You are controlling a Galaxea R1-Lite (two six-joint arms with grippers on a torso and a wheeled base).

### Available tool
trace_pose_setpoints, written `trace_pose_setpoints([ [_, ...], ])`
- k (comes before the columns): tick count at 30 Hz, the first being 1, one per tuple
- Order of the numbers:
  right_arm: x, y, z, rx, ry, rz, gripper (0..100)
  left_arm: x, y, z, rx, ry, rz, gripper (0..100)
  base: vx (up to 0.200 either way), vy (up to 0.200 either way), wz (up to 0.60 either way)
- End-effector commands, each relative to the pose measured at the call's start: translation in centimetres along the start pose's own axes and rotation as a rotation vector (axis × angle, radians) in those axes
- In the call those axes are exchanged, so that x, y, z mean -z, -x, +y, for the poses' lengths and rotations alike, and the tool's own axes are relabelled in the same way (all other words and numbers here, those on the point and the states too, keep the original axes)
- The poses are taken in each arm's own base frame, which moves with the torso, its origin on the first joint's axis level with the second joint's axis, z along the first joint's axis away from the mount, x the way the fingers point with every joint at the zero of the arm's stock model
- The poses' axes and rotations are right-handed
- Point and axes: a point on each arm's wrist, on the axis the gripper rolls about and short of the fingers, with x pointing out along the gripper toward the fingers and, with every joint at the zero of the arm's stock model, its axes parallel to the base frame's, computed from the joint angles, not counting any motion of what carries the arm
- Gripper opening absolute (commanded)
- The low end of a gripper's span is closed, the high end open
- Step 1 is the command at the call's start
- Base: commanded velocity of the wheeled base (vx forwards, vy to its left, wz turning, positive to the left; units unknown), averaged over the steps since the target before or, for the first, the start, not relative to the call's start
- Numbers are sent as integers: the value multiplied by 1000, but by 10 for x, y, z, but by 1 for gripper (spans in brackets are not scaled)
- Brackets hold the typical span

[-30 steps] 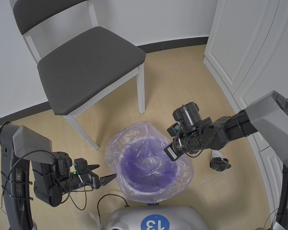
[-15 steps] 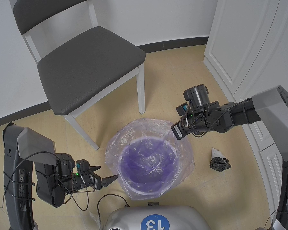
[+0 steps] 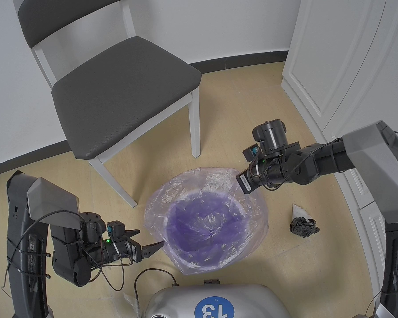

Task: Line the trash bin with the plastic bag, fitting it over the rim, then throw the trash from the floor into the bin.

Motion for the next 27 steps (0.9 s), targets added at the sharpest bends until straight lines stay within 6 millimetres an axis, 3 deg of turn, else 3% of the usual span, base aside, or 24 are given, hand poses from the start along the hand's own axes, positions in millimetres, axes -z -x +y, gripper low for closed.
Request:
trace_pose_setpoints([
  [1, 7, -27, 10, 19, 3, 8, 100, -8, 4, -1, -8, -13, -34, 100, 0, 0, 0],
  [4, 4, -26, 9, 23, -6, -13, 100, -17, 8, -2, -10, -16, -63, 100, 0, 0, 0],
  [7, -3, -11, 4, 27, -10, -32, 100, -29, 13, -6, -5, -3, -98, 100, 0, 0, 0],
  [8, -10, 6, 0, 29, -7, -50, 100, -36, 16, -9, 2, 9, -121, 100, 0, 0, 0],
  [13, -14, 47, -3, 31, 1, -73, 100, -43, 19, -16, 15, -9, -140, 100, 0, 0, 0],
  [15, -13, 50, -2, 29, 2, -69, 100, -43, 20, -17, 17, -10, -138, 100, 0, 0, 0],
  [16, -1, 65, 0, 19, 24, -34, 100, -43, 26, -20, 15, -8, -134, 100, 0, 0, 0],
  [18, 15, 71, 5, 5, 70, 10, 100, -47, 24, -19, 8, -13, -153, 100, 0, 0, 0],
  [20, 19, 72, 6, 2, 82, 23, 100, -49, 23, -18, 1, -14, -160, 100, 0, 0, 0],
  [21, 34, 70, 9, -8, 103, 70, 100, -53, 11, -19, -31, -24, -181, 100, 0, 0, 0],
  [24, 50, 66, 14, -16, 108, 111, 100, -53, -8, -14, -108, -34, -201, 100, 0, 0, 0],
  [27, 66, 64, 17, -17, 117, 133, 100, -54, -13, -12, -122, -28, -184, 100, 0, 0, 0],
])
